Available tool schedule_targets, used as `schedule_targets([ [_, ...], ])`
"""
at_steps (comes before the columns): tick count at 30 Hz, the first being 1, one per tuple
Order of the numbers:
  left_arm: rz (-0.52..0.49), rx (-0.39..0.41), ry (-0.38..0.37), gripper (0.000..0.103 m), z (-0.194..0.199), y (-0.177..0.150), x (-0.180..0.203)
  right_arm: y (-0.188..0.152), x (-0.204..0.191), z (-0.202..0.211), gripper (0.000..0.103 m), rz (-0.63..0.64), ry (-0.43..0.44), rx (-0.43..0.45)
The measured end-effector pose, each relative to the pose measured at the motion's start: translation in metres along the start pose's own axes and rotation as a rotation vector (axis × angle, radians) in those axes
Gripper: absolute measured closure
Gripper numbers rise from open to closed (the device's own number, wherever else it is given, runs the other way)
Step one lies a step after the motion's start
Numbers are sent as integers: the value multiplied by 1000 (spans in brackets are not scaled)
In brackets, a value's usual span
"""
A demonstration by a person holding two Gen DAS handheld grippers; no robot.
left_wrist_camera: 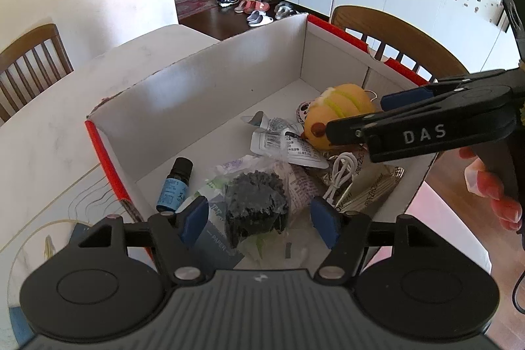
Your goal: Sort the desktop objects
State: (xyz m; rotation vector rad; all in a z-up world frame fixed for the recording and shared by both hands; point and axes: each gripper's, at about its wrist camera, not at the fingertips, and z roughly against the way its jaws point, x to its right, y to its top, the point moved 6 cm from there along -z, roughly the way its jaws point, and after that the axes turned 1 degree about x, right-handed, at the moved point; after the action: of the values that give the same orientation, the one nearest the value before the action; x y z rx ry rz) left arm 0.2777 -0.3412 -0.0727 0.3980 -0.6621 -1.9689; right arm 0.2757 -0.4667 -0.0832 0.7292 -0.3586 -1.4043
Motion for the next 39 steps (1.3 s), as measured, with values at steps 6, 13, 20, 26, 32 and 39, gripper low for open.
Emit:
schedule_targets([
  [6,39,29,-14,31,10,-2,-4,0,-1,12,19,-11,11,13],
  [13,61,62,-38,28,24,-3,-7,0,-6,27,18,-27,20,35],
  [20,79,112,-61,26,50,-5,-9,-2,-15,45,18,-30,29,62],
  [26,93,153,-57,24,73,-11,-15,-3,-28,65,17,-16,39,92],
  [32,103,160,-43,24,86,-18,-22,-5,-45,81,17,-2,40,120],
  [39,81,161,-44,23,101,-28,-28,-15,-71,99,11,74,44,172],
])
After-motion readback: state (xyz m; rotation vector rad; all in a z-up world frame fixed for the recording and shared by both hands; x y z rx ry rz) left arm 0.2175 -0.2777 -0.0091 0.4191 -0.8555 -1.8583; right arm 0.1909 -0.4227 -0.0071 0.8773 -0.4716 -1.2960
